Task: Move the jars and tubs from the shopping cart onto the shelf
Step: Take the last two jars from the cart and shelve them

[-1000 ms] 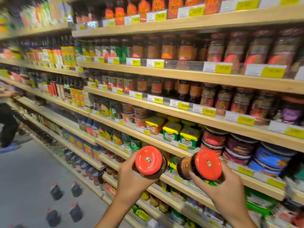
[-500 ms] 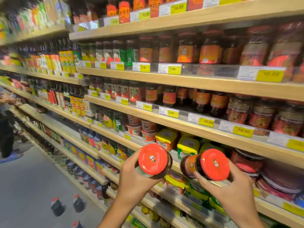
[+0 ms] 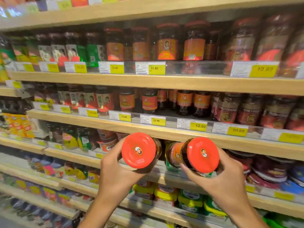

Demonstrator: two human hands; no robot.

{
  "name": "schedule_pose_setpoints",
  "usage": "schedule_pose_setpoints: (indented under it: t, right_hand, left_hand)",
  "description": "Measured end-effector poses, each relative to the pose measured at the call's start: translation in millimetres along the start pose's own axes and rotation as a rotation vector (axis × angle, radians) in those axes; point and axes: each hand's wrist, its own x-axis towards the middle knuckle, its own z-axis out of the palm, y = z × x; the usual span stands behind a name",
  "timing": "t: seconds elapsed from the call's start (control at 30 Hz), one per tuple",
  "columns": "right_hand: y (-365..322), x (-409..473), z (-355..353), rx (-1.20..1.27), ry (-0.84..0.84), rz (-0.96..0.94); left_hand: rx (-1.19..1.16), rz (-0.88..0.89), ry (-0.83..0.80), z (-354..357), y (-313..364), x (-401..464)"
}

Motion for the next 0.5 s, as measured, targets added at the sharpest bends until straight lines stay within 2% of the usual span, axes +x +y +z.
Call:
schedule_pose_setpoints:
  t: [0.23, 0.5]
  right_hand:
    - [-18, -1, 33, -0.105, 0.209, 0.037]
    - [-47, 10, 61, -0.212, 0.422, 0.01]
  left_hand:
    - [-0.139, 0.119, -0.136, -23, -28, 46]
    - [-0.254, 0.192, -0.211, -42, -46, 81]
